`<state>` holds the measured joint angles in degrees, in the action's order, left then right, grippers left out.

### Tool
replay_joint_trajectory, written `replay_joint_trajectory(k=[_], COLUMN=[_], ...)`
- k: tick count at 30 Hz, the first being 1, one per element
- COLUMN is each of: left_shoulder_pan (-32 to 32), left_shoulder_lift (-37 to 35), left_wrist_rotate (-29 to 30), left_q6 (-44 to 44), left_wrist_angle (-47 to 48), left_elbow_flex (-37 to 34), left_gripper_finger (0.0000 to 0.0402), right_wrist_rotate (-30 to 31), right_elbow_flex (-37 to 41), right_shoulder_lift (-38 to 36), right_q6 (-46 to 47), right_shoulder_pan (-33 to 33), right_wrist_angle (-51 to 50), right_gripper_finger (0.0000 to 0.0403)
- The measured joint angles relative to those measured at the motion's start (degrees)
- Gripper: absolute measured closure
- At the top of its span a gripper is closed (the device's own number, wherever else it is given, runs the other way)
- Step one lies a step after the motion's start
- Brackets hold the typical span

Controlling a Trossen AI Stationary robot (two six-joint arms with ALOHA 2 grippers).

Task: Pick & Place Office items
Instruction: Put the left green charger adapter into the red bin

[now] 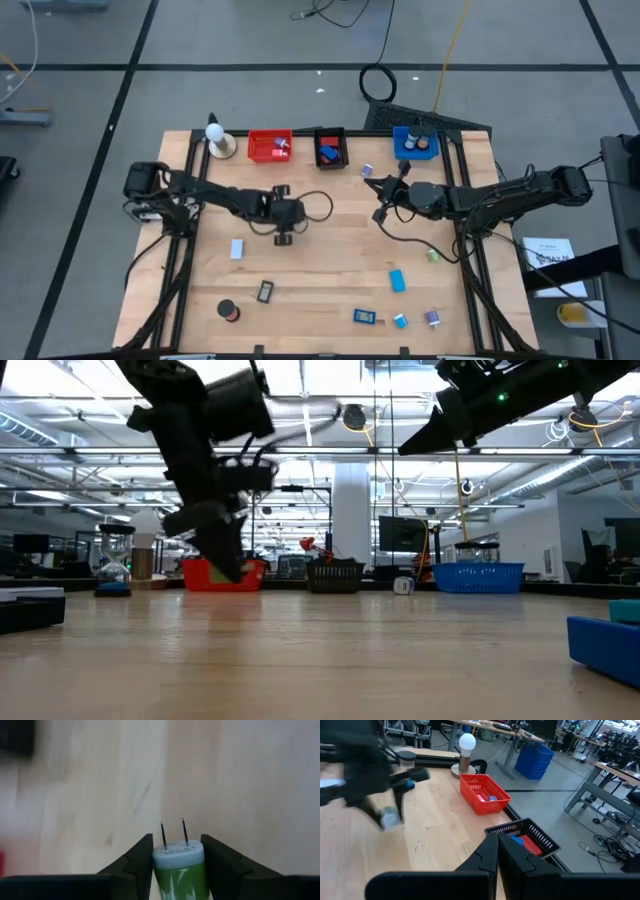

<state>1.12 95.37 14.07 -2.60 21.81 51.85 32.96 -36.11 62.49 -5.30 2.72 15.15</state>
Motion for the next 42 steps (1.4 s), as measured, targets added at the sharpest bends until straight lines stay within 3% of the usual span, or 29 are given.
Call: replay_joint_trajectory(k=[5, 9, 14, 23, 28, 35, 42], left_shoulder_pan=[-2.02, -2.11, -2.07, -2.07, -2.07, -2.49, -4.69], left_shoulder_lift=[-0.59, -0.51, -0.57, -0.57, -0.57, -0.59, -0.60], left_wrist_rotate=[-3.66, -3.58, -3.57, -3.11, -4.96, -3.65, -7.76], left_q6=[2.45, 4.12, 4.38, 8.06, 9.87, 4.54, 1.95], left_wrist_angle=[-0.31, 0.43, 2.04, 15.19, 17.53, 14.55, 2.58], left_elbow_flex=[-1.62, -2.32, -1.59, 7.33, 9.49, 3.78, -3.53], left_gripper_finger=[0.0244, 0.0205, 0.0192, 0.0186, 0.0148, 0.0103, 0.0136], right_wrist_rotate=[0.01, 0.01, -0.01, 0.01, -0.01, -0.01, -0.01], right_elbow_flex=[-0.01, -0.01, 0.02, 0.02, 0.01, 0.01, 0.01], right_shoulder_lift=[-0.01, 0.00, 0.01, 0.00, 0.00, -0.01, -0.01], right_q6=[0.06, 0.07, 0.07, 0.11, 0.11, 0.13, 0.13], right_shoulder_pan=[0.00, 0.00, 0.00, 0.00, 0.00, 0.00, 0.00], right_wrist_angle=[0.13, 0.07, 0.03, 0.00, -0.06, -0.43, -0.43], right_gripper_finger=[0.0399, 0.0399, 0.0399, 0.0399, 0.0399, 0.0399, 0.0399])
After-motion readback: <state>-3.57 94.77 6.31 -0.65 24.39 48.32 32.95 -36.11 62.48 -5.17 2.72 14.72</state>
